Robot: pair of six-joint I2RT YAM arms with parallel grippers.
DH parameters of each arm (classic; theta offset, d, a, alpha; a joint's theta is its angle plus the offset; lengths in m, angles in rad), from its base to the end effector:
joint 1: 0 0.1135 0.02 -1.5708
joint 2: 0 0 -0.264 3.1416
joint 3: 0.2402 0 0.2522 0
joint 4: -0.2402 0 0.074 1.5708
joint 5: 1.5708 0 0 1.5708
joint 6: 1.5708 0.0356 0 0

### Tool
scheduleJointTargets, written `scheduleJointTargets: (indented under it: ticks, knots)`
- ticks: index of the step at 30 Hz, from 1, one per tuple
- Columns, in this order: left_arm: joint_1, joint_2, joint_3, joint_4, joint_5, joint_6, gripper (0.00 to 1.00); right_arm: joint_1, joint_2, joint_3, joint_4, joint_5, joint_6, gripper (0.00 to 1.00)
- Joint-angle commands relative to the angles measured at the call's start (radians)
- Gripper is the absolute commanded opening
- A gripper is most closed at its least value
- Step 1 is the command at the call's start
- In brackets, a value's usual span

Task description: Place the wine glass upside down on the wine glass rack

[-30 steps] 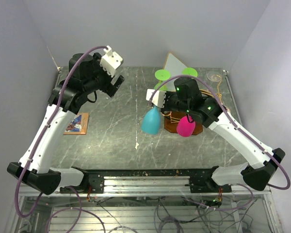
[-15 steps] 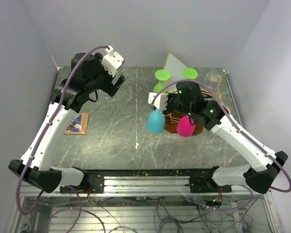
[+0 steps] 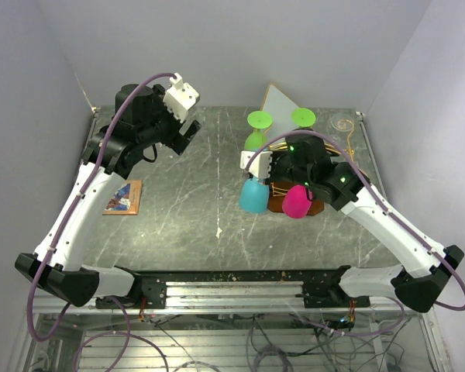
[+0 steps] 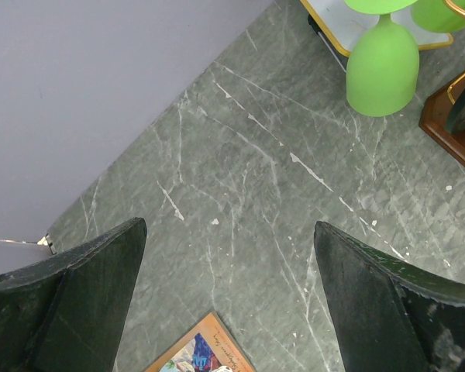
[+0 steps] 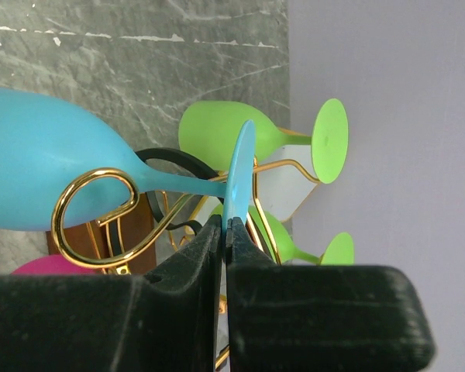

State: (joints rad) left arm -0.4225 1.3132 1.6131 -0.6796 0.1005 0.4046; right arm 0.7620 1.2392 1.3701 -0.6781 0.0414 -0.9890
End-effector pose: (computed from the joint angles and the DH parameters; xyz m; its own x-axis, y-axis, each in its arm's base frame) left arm 0.2454 -0.1142 0.4579 -0.1167 0.4819 -0.8684 0.5862 0.7392 0.3314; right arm 0.1910 0.1803 0.3976 0.3481 -0.8217 -0.4513 -0.6795 0.1105 -0.7253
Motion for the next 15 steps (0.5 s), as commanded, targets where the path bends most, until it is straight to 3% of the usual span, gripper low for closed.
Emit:
scheduleJointTargets:
  ticks: [1, 15]
  knots:
    - [-0.001, 0.003, 0.032, 0.006, -0.01, 0.008, 1.0, -0.007, -0.03, 0.016, -0.034, 0.007, -0.029, 0.0]
    - [-0.001, -0.006, 0.019, 0.011, -0.004, 0.01, 1.0, -0.059, -0.06, 0.035, -0.122, -0.059, -0.08, 0.0]
